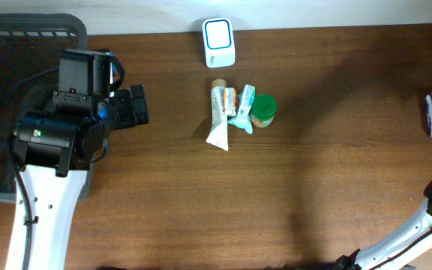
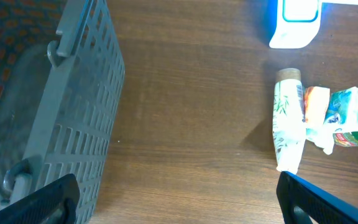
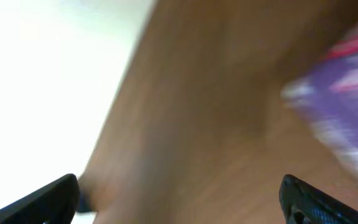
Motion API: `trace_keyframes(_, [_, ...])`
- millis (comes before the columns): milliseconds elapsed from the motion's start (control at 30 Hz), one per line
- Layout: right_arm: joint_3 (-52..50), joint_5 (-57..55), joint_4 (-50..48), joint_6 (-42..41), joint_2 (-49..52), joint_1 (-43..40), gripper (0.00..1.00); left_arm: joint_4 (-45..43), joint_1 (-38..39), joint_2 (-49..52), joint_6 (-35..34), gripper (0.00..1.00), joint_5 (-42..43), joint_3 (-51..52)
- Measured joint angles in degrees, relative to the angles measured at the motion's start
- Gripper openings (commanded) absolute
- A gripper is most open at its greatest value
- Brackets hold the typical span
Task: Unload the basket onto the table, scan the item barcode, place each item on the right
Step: 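Carry the purple package to the far right edge and release it, then move the right gripper back toward the green jar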
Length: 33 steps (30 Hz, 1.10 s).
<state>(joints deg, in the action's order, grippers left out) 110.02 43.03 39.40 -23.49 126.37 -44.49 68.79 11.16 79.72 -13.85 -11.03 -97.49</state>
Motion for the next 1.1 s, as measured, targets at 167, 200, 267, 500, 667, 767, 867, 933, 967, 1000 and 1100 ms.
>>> trace_keyframes(167, [0.0, 13.3, 11.6, 10.7, -0.2, 6.4, 0.98, 0.0, 0.0, 0.0, 0.0, 0.99, 0.0, 0.0])
trace_keyframes(200, [0.0, 14.5, 14.8, 13.8, -0.2, 9.2, 0.98, 0.0, 0.0, 0.0, 0.0, 0.99, 0.0, 0.0])
trace_keyframes(267, [0.0, 14.0, 19.4, 18.4, -0.2, 13.9, 0.98, 0.0, 0.0, 0.0, 0.0, 0.99, 0.0, 0.0])
trace_keyframes(500, [-0.1, -3.3, 23.2, 23.3, -0.2, 34.4, 0.99, 0.0, 0.0, 0.0, 0.0, 0.99, 0.0, 0.0])
trace_keyframes(667, [-0.1, -16.5, 22.3, 16.2, -0.2, 45.4, 0.99, 0.0, 0.0, 0.0, 0.0, 0.99, 0.0, 0.0])
trace_keyframes(767, [-0.1, -20.6, 20.8, 13.9, -0.3, 49.2, 0.99, 0.0, 0.0, 0.0, 0.0, 0.99, 0.0, 0.0])
trace_keyframes(867, [-0.1, -22.8, 20.4, 12.9, -0.3, 50.9, 0.99, 0.0, 0.0, 0.0, 0.0, 0.99, 0.0, 0.0])
trace_keyframes(933, [-0.1, -23.9, 20.4, 12.7, -0.3, 51.9, 0.99, 0.0, 0.0, 0.0, 0.0, 0.99, 0.0, 0.0])
trace_keyframes(967, [-0.1, -24.3, 20.4, 12.6, -0.3, 52.2, 0.99, 0.0, 0.0, 0.0, 0.0, 0.99, 0.0, 0.0])
trace_keyframes(1000, [-0.1, -24.7, 20.4, 12.6, -0.3, 52.6, 0.99, 0.0, 0.0, 0.0, 0.0, 0.99, 0.0, 0.0])
trace_keyframes(1100, [-0.1, -25.3, 20.4, 12.4, -0.3, 54.4, 0.99, 0.0, 0.0, 0.0, 0.0, 0.99, 0.0, 0.0])
